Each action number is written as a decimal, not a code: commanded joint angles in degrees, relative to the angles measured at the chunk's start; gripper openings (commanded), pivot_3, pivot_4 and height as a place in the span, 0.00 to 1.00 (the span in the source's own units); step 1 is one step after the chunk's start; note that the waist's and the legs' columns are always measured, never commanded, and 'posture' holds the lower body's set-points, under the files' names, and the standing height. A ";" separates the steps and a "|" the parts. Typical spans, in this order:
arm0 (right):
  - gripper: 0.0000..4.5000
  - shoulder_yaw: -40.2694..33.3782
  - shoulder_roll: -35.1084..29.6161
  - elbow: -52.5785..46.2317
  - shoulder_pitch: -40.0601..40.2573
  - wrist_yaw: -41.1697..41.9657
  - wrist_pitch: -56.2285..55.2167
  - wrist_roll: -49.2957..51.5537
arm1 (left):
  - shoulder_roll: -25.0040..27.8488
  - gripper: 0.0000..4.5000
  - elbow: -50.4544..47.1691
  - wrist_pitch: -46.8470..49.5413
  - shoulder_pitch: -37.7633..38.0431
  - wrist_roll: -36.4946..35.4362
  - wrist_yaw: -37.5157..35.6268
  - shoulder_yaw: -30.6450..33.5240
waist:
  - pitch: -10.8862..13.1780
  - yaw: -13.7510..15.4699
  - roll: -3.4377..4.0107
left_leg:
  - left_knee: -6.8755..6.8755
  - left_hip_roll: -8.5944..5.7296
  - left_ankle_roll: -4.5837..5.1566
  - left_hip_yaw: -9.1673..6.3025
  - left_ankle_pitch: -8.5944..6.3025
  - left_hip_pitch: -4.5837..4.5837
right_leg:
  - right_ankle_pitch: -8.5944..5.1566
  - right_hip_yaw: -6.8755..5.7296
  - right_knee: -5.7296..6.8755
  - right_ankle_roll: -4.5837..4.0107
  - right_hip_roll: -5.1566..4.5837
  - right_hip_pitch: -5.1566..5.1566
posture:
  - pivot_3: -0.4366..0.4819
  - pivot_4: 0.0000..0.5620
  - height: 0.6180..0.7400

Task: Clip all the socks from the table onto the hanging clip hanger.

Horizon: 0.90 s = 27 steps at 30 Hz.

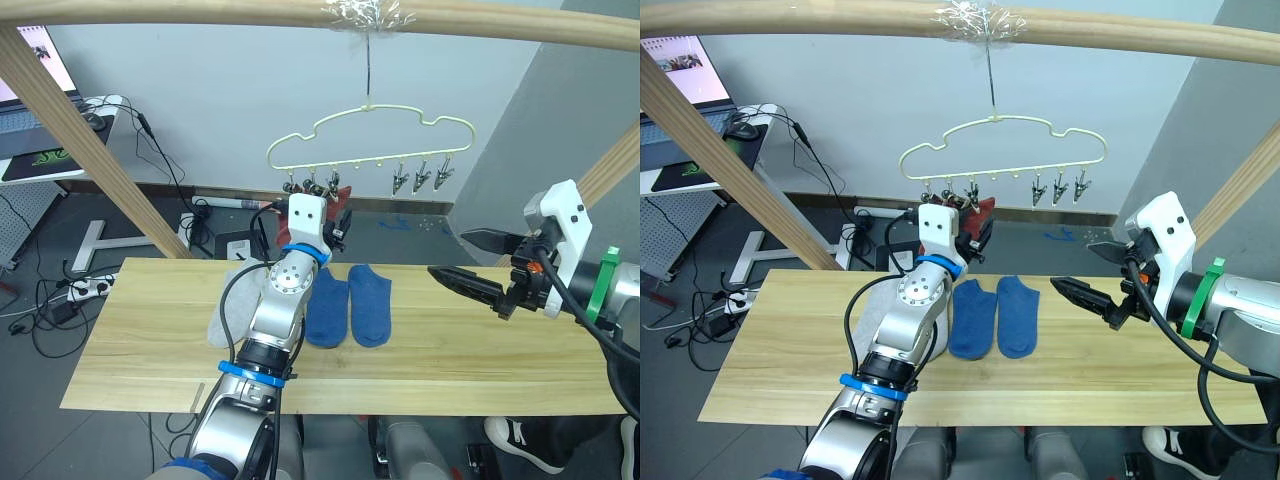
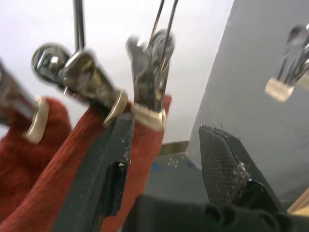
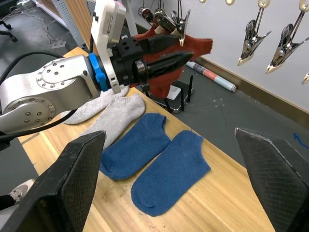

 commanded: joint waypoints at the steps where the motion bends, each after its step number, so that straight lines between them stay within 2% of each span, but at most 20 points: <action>1: 0.99 -0.37 -0.63 -0.93 -0.58 -0.54 -1.57 0.72 | -0.71 0.53 -1.79 -0.84 -2.38 -0.99 0.30 0.89 | 0.00 -0.02 0.00 | 0.00 0.00 0.00 0.00 0.00 0.00 | 0.00 0.00 0.00 0.00 0.00 0.00 | 0.42 0.35 1.00; 27: 0.99 -0.70 -2.84 0.32 -4.03 -7.76 -5.87 7.90 | -2.42 0.53 1.84 -1.35 -6.61 -1.79 2.22 3.12 | 0.00 -0.24 0.00 | 0.13 0.00 0.01 0.03 0.00 -0.01 | 0.01 0.05 0.01 0.02 0.01 0.03 | 0.39 0.37 1.00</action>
